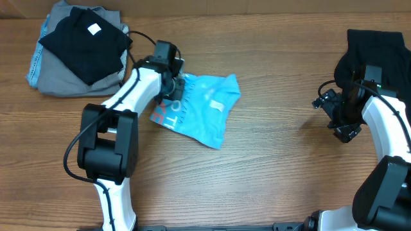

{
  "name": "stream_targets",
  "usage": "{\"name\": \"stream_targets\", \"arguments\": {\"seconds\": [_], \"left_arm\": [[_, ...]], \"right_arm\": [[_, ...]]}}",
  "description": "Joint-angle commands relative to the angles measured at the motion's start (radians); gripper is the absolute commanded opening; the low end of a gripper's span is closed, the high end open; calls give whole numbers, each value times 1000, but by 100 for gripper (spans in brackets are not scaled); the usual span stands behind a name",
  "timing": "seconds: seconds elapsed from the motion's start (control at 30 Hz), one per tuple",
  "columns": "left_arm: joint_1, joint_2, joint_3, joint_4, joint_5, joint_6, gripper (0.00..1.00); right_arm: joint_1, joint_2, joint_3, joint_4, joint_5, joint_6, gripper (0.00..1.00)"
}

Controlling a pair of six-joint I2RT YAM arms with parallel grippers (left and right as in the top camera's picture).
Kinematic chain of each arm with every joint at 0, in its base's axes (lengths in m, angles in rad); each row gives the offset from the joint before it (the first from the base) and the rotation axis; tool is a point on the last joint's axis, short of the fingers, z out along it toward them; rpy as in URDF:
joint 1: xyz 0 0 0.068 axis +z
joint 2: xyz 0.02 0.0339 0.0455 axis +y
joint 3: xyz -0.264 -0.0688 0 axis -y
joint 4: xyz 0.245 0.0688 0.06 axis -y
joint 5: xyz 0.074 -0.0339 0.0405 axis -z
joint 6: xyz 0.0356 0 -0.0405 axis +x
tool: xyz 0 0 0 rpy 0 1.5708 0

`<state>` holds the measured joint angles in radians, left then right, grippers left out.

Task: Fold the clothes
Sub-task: 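Carry the folded light-blue shirt with the left gripper to the upper-left stack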

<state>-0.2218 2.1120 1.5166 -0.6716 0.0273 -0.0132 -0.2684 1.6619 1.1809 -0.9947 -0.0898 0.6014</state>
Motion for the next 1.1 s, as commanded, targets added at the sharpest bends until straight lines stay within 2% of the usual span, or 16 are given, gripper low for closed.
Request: {"name": "stream_targets", "arguments": {"seconds": [0.0,0.1,0.37,1.07], "left_arm": [[50,21,45,26,-101,53,4],[77,21,71,29,-112,98,4],[101,21,180,-6,-171,124,4],[197,21,416,13,-196,123,4]], "right_arm": [[-2,-17,19,3,-2,-5,100],[-2,-17,19,3,-2,-6,100],[-2,-17,19,3,-2,-6,100],[-2,-17,19,3,-2,-6,100]]}}
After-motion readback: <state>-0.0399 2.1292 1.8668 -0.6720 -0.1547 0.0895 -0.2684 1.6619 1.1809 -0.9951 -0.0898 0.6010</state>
